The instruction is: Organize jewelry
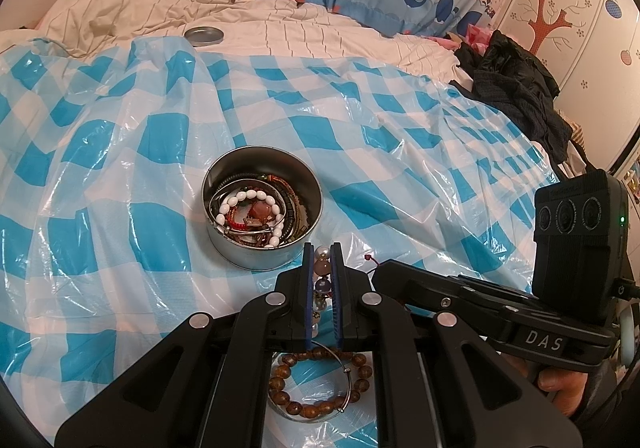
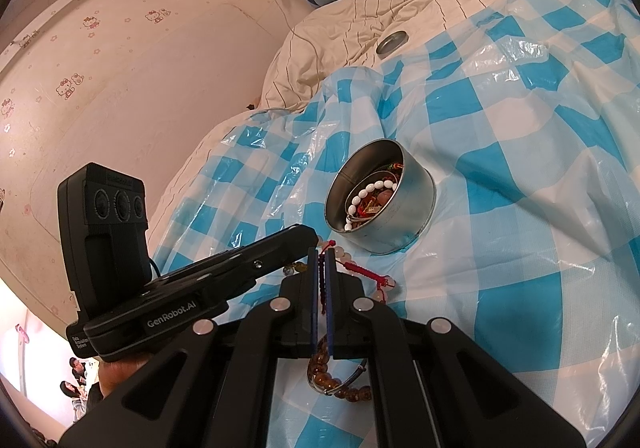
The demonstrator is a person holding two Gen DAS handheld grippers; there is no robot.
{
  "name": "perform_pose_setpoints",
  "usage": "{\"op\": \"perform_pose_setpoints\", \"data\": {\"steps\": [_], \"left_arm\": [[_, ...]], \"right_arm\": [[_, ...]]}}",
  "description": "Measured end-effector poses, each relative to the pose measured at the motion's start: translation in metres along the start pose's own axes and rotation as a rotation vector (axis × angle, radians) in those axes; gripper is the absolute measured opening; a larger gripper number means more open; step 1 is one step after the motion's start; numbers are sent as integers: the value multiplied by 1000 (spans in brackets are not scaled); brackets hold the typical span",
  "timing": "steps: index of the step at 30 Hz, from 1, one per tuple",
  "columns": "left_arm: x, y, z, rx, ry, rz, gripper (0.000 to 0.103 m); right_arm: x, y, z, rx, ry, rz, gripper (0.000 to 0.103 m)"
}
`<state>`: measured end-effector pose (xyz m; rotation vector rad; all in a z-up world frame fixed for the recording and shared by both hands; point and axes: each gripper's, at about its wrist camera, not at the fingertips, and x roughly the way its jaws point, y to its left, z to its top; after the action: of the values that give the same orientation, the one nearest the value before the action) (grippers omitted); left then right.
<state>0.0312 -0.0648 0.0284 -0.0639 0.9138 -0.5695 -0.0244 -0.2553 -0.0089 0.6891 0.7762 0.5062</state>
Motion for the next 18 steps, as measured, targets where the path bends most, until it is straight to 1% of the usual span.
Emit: {"op": "perform_pose_setpoints", "data": {"steps": [8, 11, 18], "left_arm": [[0, 1, 0, -8, -4, -9, 7], [-1, 4, -1, -30, -7, -27, 7], [0, 11, 3, -64, -16, -33, 7]], "right_arm": [[1, 1, -1, 1, 2, 1, 4], [1, 1, -3, 7, 3, 3, 4], [-2, -1, -6, 35, 2, 27, 4]]}}
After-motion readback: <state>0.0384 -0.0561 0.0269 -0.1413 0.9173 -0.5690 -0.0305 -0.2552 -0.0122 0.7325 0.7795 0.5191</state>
